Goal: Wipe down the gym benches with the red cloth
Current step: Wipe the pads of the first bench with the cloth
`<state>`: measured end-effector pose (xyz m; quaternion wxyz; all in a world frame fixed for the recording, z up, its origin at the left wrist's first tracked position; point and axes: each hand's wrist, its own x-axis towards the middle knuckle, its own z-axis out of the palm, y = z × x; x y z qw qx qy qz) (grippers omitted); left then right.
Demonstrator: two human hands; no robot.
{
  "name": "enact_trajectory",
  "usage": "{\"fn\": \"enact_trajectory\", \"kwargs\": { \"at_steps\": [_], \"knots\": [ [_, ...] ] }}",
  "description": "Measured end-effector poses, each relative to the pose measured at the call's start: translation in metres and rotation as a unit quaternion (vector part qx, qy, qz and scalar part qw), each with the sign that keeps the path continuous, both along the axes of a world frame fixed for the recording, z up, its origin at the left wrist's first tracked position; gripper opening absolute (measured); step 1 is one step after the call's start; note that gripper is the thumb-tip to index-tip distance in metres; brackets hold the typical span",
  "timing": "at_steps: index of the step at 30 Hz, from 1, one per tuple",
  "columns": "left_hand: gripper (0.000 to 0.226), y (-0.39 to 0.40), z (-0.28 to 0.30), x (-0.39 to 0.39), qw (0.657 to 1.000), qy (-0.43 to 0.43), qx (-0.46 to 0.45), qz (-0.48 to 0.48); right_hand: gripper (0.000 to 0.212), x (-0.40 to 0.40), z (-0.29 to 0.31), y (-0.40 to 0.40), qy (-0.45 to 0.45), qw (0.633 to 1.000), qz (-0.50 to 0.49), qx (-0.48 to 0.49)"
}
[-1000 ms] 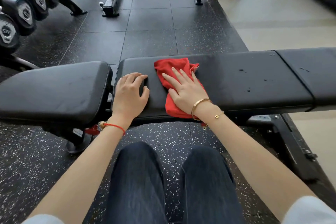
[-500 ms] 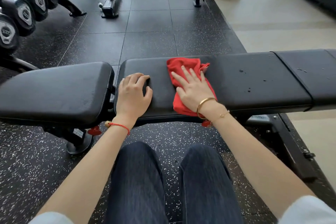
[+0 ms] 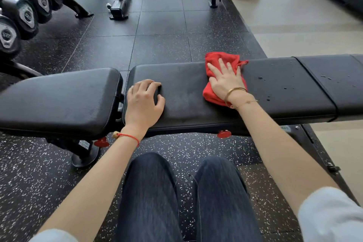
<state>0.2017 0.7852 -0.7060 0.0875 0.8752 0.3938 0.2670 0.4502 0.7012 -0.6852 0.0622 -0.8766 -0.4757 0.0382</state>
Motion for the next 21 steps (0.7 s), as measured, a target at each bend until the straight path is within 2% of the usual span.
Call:
{"fn": "enact_trajectory", "kwargs": {
  "at_steps": [4,8,12,17,21],
  "knots": [
    [0.033,0.001,0.0,-0.001,1.0,0.002,0.0,-0.001,0.056,-0.037,-0.003,-0.002,-0.014,0.997,0.081,0.007],
    [0.034,0.004,-0.002,-0.003,1.0,-0.003,0.001,-0.007,0.056,-0.048,-0.006,-0.044,-0.008,0.99,0.134,0.037],
    [0.035,0.004,-0.003,-0.004,1.0,0.002,-0.002,-0.009,0.055,-0.015,-0.004,-0.07,0.003,0.996,0.078,0.043],
    [0.035,0.0,0.0,0.0,1.0,0.013,0.0,0.005,0.054,0.028,0.002,-0.037,0.019,1.0,-0.023,-0.001],
    [0.034,-0.001,0.002,0.001,1.0,0.018,0.002,0.01,0.056,0.004,0.002,-0.01,0.005,1.0,0.0,-0.004]
  ]
}}
